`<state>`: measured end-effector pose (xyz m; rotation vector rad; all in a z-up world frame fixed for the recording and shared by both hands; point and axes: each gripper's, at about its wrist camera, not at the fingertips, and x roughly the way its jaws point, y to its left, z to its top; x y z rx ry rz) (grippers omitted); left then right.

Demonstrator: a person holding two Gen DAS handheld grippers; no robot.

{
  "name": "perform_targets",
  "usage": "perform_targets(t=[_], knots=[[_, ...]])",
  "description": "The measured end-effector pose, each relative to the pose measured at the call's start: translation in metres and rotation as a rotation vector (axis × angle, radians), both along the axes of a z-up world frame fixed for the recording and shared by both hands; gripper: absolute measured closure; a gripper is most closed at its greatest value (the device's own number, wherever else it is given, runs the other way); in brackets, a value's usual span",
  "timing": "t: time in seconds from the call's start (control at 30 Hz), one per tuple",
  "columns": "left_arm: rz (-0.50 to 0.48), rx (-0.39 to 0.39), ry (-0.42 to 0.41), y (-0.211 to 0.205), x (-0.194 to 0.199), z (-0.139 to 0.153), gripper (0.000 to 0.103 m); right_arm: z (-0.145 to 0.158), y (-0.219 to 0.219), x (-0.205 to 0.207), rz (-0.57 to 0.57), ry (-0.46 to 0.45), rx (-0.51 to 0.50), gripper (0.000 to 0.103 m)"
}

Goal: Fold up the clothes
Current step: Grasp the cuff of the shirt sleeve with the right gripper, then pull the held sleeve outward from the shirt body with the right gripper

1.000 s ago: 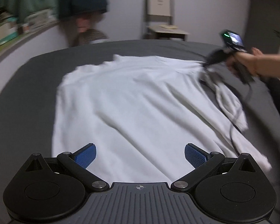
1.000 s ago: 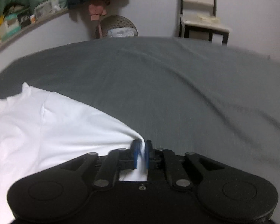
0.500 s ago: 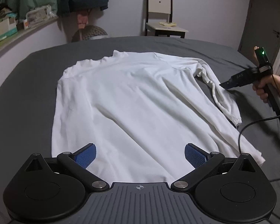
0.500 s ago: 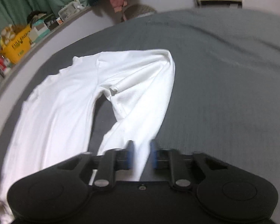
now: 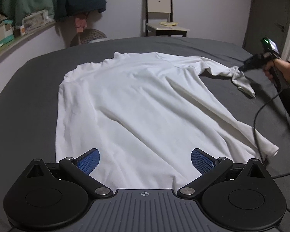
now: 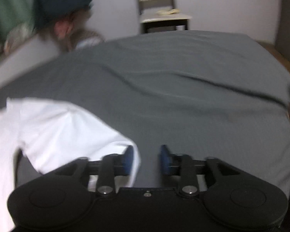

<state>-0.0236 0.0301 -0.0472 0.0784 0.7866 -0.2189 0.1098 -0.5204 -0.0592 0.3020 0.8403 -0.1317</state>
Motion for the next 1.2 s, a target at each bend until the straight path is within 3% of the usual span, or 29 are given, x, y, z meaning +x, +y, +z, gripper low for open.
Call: perform_targets(t=[0.1,0.17,0.3,0.4,0.47,0.57,0.63,0.77,0.93,1.03,1.2], knots=[[0.007,0.002,0.007,0.002,0.000,-0.002,0.000,-0.009,-0.018,-0.027,-0.006,-0.007,0.179,0.069],[0.010,0.009,0.014,0.002,0.000,-0.003,0.000,-0.014,-0.017,-0.041,0.040,-0.024,0.218,0.069],[0.010,0.026,0.017,0.000,0.000,-0.003,0.000,-0.018,-0.006,-0.045,0.063,-0.075,0.169,0.070],[-0.002,0.049,0.007,0.000,-0.001,-0.003,0.000,-0.024,0.001,-0.035,0.026,-0.099,0.152,0.097],[0.000,0.061,0.000,0.000,-0.002,-0.003,0.000,-0.023,0.012,-0.027,-0.021,-0.110,0.140,0.098],[0.012,0.043,-0.004,0.004,-0.001,-0.002,0.000,-0.004,0.049,-0.018,-0.014,-0.212,0.004,0.098],[0.018,0.033,-0.004,0.006,-0.001,-0.001,0.000,0.012,0.085,-0.021,0.118,-0.296,-0.151,0.098],[0.018,0.020,-0.012,0.009,-0.003,0.000,0.000,0.018,0.177,-0.043,0.586,-0.401,-0.468,0.098],[0.019,0.003,-0.023,0.012,-0.005,0.001,0.000,-0.029,0.259,-0.087,1.032,-0.347,-0.793,0.096],[0.016,-0.003,-0.029,0.013,-0.007,0.002,0.000,-0.045,0.271,-0.109,1.085,-0.373,-0.898,0.093],[0.002,-0.001,-0.037,0.012,-0.009,0.003,0.000,-0.025,0.255,-0.132,1.006,-0.436,-0.832,0.077]])
